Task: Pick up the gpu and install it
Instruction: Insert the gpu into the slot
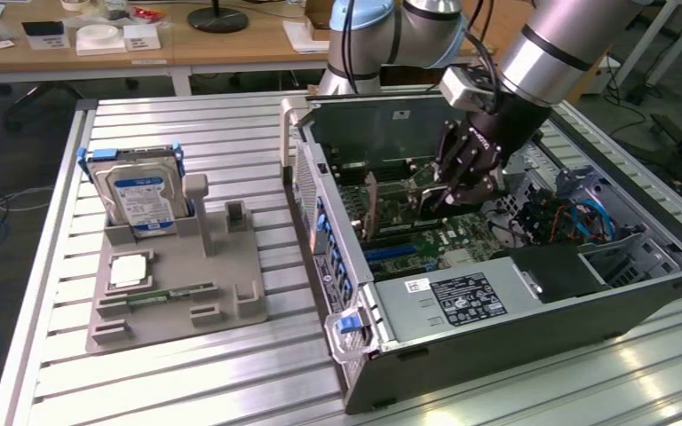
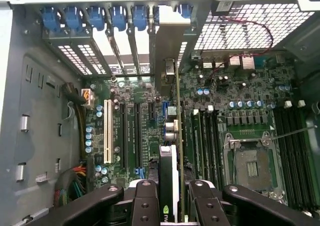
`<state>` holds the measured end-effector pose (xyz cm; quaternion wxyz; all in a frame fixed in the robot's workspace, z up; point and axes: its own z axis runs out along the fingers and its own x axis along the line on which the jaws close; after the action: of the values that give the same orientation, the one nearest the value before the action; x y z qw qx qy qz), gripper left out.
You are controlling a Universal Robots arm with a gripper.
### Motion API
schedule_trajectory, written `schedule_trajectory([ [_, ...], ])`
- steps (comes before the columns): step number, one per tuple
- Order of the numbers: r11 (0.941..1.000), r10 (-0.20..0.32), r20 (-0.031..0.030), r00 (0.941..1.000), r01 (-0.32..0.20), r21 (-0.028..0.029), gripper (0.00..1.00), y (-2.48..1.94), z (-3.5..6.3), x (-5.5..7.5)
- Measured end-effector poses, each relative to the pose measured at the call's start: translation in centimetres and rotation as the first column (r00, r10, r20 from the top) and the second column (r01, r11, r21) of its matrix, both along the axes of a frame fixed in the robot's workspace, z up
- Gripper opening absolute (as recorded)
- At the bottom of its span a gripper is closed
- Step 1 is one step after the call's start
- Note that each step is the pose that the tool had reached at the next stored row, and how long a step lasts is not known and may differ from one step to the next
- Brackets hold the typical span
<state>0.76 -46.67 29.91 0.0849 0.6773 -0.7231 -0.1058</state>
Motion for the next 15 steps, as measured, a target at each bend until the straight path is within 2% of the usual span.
schedule_trajectory([
  [3, 1.0, 0.001, -0.0009, 1.0, -0.001, -0.0003, 0.28, 0.01, -0.2, 0.0],
  [8, 0.9999, 0.012, -0.0073, 0.9999, -0.012, -0.0004, 0.28, 0.0, -0.83, -0.6],
  [13, 0.9988, 0.05, -0.008, 0.9987, -0.05, 0.0023, 0.28, 0.01, -1.5, -0.9],
  [15, 0.9982, 0.06, -0.0102, 0.9981, -0.06, 0.0026, 0.28, 0.0, -1.67, -1.0],
])
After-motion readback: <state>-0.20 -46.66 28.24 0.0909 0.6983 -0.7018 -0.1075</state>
